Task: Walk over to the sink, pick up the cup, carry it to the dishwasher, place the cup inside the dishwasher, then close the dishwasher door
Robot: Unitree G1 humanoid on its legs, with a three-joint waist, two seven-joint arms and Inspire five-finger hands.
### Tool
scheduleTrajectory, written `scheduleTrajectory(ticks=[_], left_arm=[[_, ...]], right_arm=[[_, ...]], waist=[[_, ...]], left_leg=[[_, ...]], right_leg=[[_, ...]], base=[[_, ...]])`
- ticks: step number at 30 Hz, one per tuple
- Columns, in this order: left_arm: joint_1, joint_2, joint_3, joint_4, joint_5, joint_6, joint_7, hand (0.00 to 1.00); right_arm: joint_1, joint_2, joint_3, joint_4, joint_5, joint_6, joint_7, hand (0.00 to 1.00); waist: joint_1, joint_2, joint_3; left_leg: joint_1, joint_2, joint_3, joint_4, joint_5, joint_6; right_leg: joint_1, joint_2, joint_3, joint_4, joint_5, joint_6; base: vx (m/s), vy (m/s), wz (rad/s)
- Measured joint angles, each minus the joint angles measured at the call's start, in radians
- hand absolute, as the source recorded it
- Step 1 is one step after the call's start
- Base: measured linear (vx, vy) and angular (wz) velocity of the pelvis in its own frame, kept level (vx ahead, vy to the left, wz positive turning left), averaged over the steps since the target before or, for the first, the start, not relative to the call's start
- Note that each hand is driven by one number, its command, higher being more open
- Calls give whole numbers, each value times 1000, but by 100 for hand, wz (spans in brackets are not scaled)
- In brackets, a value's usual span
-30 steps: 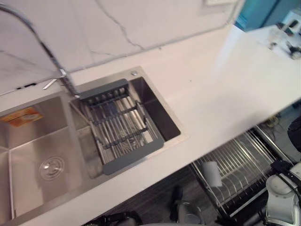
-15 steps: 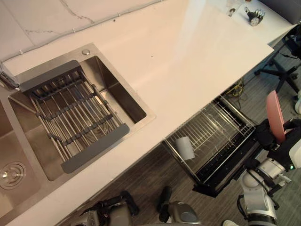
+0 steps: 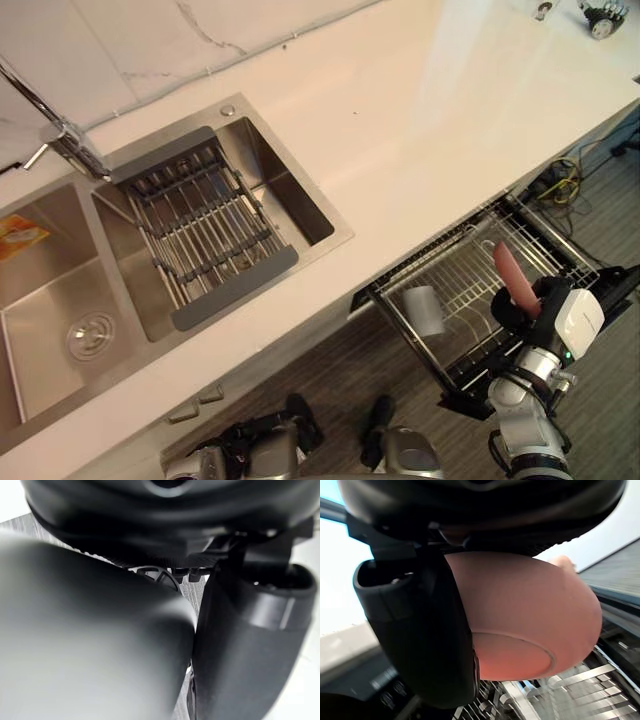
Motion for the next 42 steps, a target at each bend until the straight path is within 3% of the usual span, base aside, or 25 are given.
scheduleTrajectory(ticks=[5, 10, 11, 18, 24, 27, 30, 33, 35, 37, 42], left_arm=[[-22, -8, -8, 0, 19, 46, -45, 100], [-27, -17, 3, 0, 19, 76, -95, 100], [-27, -19, 4, 0, 19, 77, -102, 100], [-35, -26, 12, 0, 16, 92, -139, 100], [-40, -27, 15, 0, 18, 96, -154, 100], [-40, -28, 25, 0, 20, 105, -159, 100], [-47, -27, 34, 0, 46, 127, -165, 100], [-58, -26, 41, 3, 80, 147, -190, 100], [-59, -24, 41, 3, 95, 156, -202, 100], [-60, -19, 41, 3, 119, 169, -212, 100], [-69, 13, 41, 6, 149, 211, -221, 100]], right_arm=[[-114, -87, 38, 116, 0, 84, -15, 0], [-187, -161, 38, 251, 0, 122, -15, 0], [-195, -169, 39, 268, 1, 131, -10, 100], [-284, -201, 39, 337, 39, 210, 35, 100], [-307, -214, 29, 351, 78, 214, 56, 100], [-305, -210, 27, 327, 141, 187, 91, 100], [-296, -166, -35, 258, 330, 116, 140, 100], [-235, -135, -97, 144, 424, 68, 206, 100], [-192, -127, -114, 57, 445, 51, 241, 100], [-153, -126, -148, -45, 511, 19, 294, 100], [-137, -125, -305, -196, 658, -51, 393, 100]], waist=[[-2, 50, 20], [-1, 91, 33], [0, 97, 34], [5, 124, 48], [4, 128, 57], [2, 126, 59], [-12, 123, 61], [-16, 120, 64], [-22, 119, 64], [-37, 117, 65], [-58, 77, 67]], left_leg=[[3, -24, -3, -56, 44, 2], [-4, -37, -37, -67, 65, -18], [-4, -38, -43, -66, 67, -21], [-21, -45, -89, -54, 93, -62], [-22, -48, -107, -43, 104, -77], [-24, -44, -108, -24, 105, -77], [-23, -39, -102, -7, 105, -77], [-20, -33, -85, 5, 103, -75], [-14, -28, -79, 6, 93, -60], [-1, -16, -72, 6, 70, -25], [42, -2, -23, 5, 34, -23]], right_leg=[[-33, -21, 0, 41, -11, -4], [-47, -43, -24, 91, -38, -8], [-51, -49, -26, 105, -48, -10], [-90, -78, -23, 185, -91, -19], [-97, -93, -28, 235, -127, -22], [-97, -96, -27, 250, -141, -22], [-94, -98, -25, 261, -152, -22], [-90, -99, -23, 269, -162, -21], [-89, -98, -21, 281, -173, -21], [-85, -95, -20, 306, -194, -20], [-82, -93, 14, 351, -224, -28]], base=[[-96, 60, 3], [-53, 29, 17], [-29, 11, 12], [-15, -12, 2], [-21, -40, 6], [-13, -41, -1], [-9, -41, -1], [-3, -46, -2], [6, -37, -3], [18, -40, -2], [22, -25, -18]])
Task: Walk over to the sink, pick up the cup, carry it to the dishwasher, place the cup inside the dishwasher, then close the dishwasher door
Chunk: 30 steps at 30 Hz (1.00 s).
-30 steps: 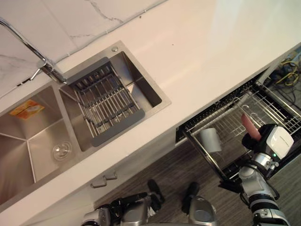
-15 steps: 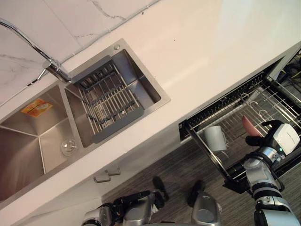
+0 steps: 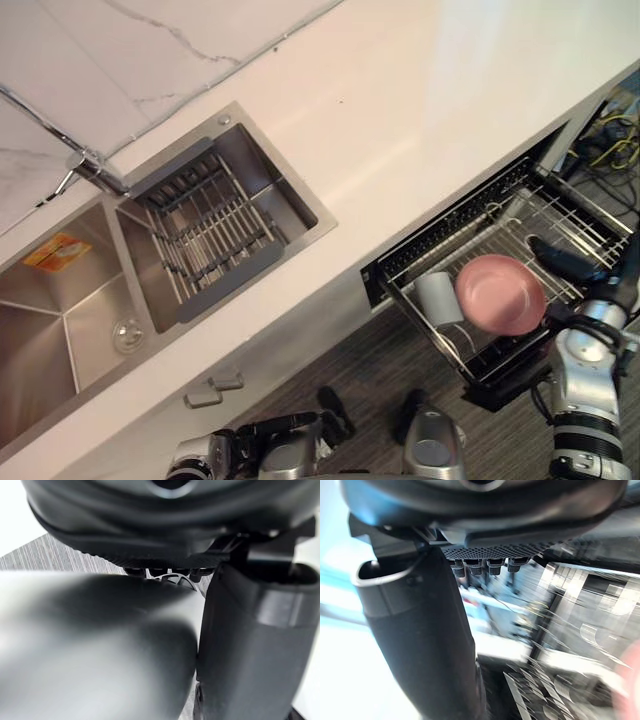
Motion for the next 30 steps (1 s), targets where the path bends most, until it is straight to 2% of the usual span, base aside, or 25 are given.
scheduleTrajectory(ticks=[4, 8, 12, 15, 19, 22, 24, 26, 30], left_arm=[[0, 20, 0, 8, 10, 12, 3, 100], [0, 25, 0, 19, 45, 19, 13, 100], [0, 26, -5, 45, 60, 23, 23, 100], [0, 28, -26, 47, 53, 32, 38, 100], [0, 31, -47, 66, 27, 39, 54, 100], [0, 29, -49, 90, 12, 39, 62, 100], [0, 28, -50, 99, 7, 39, 68, 100], [0, 28, -50, 112, 6, 39, 69, 100], [0, 21, -51, 117, 6, 39, 70, 100]], right_arm=[[32, 0, -114, -66, 113, -39, 2, 100], [68, 0, -216, -87, 161, -56, -55, 100], [113, 17, -287, -87, 320, -69, -74, 100], [152, 75, -336, -75, 412, -74, -59, 100], [188, 162, -340, 0, 544, -84, 37, 100], [214, 244, -330, 29, 685, -153, 118, 100], [220, 278, -313, 30, 837, -204, 237, 100], [229, 289, -278, 31, 916, -226, 334, 100], [232, 305, -217, 109, 994, -179, 464, 100]], waist=[[-16, -30, -10], [-43, -52, -28], [-68, -63, -55], [-77, -66, -61], [-95, -65, -72], [-96, -65, -90], [-96, -63, -97], [-96, -64, -110], [-85, -58, -122]], left_leg=[[16, 8, 25, 2, -20, -10], [30, 11, 51, 7, -41, -14], [42, 8, 67, 3, -55, -17], [59, 2, 85, -13, -56, -18], [73, -6, 94, -38, -50, -24], [88, -10, 97, -61, -39, -27], [98, -10, 98, -67, -37, -29], [99, -10, 98, -69, -37, -30], [108, -10, 82, -70, -35, -32]], right_leg=[[-5, 3, 22, 14, -11, 1], [-8, 6, 49, 19, -13, 3], [-12, 5, 71, 18, -16, 9], [-13, 5, 87, 17, -17, 10], [-14, 5, 96, 12, -17, 11], [-6, 8, 97, 3, -17, 11], [6, 13, 97, -7, -15, 14], [7, 15, 96, -12, -14, 15], [39, 19, 72, -36, -6, 21]], base=[[47, -17, -19], [64, 7, -17], [48, 22, -17], [11, 12, -15], [-4, -9, -7], [0, 0, 0], [0, 0, 0], [0, 0, 0], [4, -13, 13]])
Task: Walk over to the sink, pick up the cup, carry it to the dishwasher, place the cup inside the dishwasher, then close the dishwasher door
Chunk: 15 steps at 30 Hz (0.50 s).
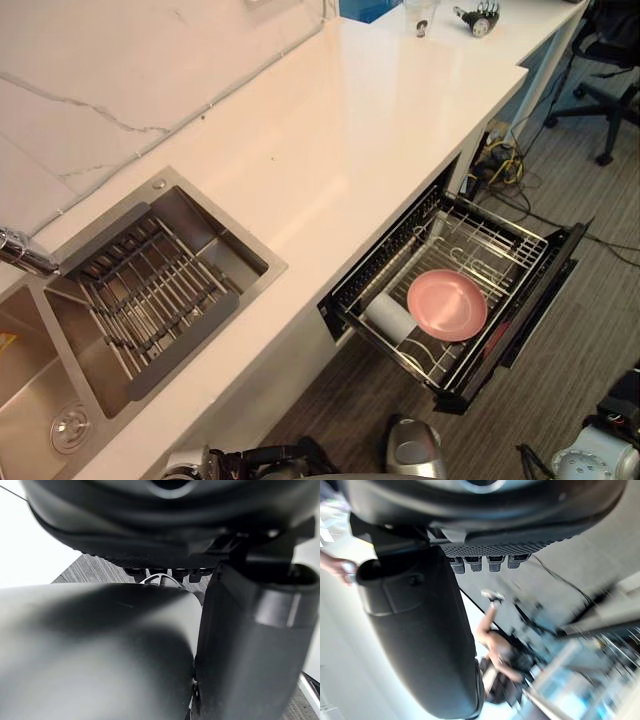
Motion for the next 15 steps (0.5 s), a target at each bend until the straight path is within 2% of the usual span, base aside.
scheduleTrajectory(ticks=[1, 3, 5, 8, 10, 15], left_arm=[[1, -3, 0, 0, -1, 0, 2, 100], [2, -7, 2, -2, -12, 0, 11, 100], [13, -10, 14, -8, -27, -5, 14, 100], [21, -12, 22, -9, -48, -20, 15, 100], [29, -16, 40, -11, -59, -43, 17, 100], [47, -22, 61, -38, -65, -65, 16, 100]], right_arm=[[4, 6, 27, 46, 17, 19, 33, 100], [5, 20, 79, 105, 20, 54, 64, 100], [4, 46, 87, 141, 28, 50, 88, 100], [8, 2, 95, 184, 30, 77, 118, 100], [-26, -49, 102, 260, 33, 94, 108, 100], [-99, -89, 133, 342, 34, 90, 30, 100]], waist=[[9, -4, -3], [24, 5, -11], [37, 6, -12], [57, 5, -13], [77, 5, -12], [108, 4, -11]], left_leg=[[-2, -1, -8, -1, 1, -1], [-2, -3, -25, -1, 4, -2], [-3, -5, -49, -3, 8, -3], [-3, -11, -68, -20, 25, -3], [-10, -18, -100, -36, 46, -3], [-29, -18, -137, -31, 65, -9]], right_leg=[[7, 0, -10, -7, 2, 3], [22, 0, -27, -16, 5, 6], [46, 0, -57, -34, 8, 10], [64, 3, -80, -50, 20, 10], [78, 3, -113, -65, 30, 10], [88, 6, -146, -79, 46, 1]], base=[[-3, -5, 21], [-1, -10, 28], [-12, -18, 36], [-29, -11, 25], [-82, -13, 39], [-106, 0, 23]])
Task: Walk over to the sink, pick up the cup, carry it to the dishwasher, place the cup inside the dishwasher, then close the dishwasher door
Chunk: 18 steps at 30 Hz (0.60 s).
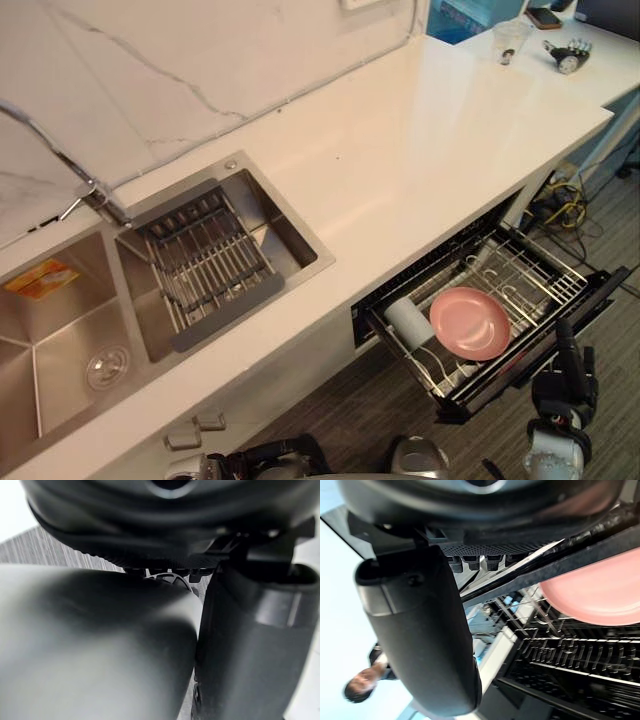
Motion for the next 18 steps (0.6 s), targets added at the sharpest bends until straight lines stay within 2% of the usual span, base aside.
scheduleTrajectory(ticks=[2, 6, 7, 9, 10, 13, 16, 18], left_arm=[[2, -5, 20, -8, 3, -2, -2, 100], [3, -10, 39, -14, 10, -7, -6, 100], [3, -12, 39, -16, 9, -17, -7, 100], [21, -21, 37, -14, -57, -77, 12, 100], [42, -28, 38, -10, -126, -127, 29, 100], [70, -43, 38, 15, -272, -226, 62, 100], [83, -68, 40, 12, -278, -295, 65, 100], [83, -77, 44, 2, -298, -301, 80, 100]], right_arm=[[-25, -6, 9, 17, 0, 0, -6, 100], [-59, -14, 48, 28, -12, 4, -6, 100], [-70, -22, 64, 29, -22, 6, -6, 100], [-100, -38, 90, 34, -40, 4, -20, 100], [-126, -41, 100, 37, -56, -1, -28, 100], [-170, -46, 131, 48, -96, -22, -32, 100], [-210, -55, 152, 76, -98, -39, -32, 100], [-289, -67, 168, 125, -82, -47, -37, 100]], waist=[[18, 1, 2], [29, 9, 6], [36, 18, 12], [44, 33, 22], [50, 43, 28], [65, 57, 46], [83, 65, 54], [86, 68, 70]], left_leg=[[-11, 6, -12, 18, 1, 0], [-28, 20, -21, 53, -3, 0], [-30, 25, -23, 65, -5, 1], [-37, 31, -28, 81, -8, 4], [-44, 33, -30, 88, -8, 5], [-66, 38, -49, 106, -7, 6], [-81, 35, -81, 108, -2, 15], [-85, 29, -104, 95, 9, 29]], right_leg=[[4, 0, -9, 1, 2, -3], [3, 8, -6, 3, -2, 0], [1, 14, 3, 4, -4, -3], [-9, 20, 17, 10, -8, -9], [-22, 21, 27, 20, -11, -15], [-41, 20, 21, 40, -12, -17], [-41, 18, -6, 49, -18, -27], [-39, 14, -28, 60, -24, -34]], base=[[-138, 8, 15], [-112, 1, 2], [-87, -10, -8], [-87, -11, -18], [-55, -12, -16], [-35, -34, 0], [-27, -49, 24], [-30, -44, 27]])
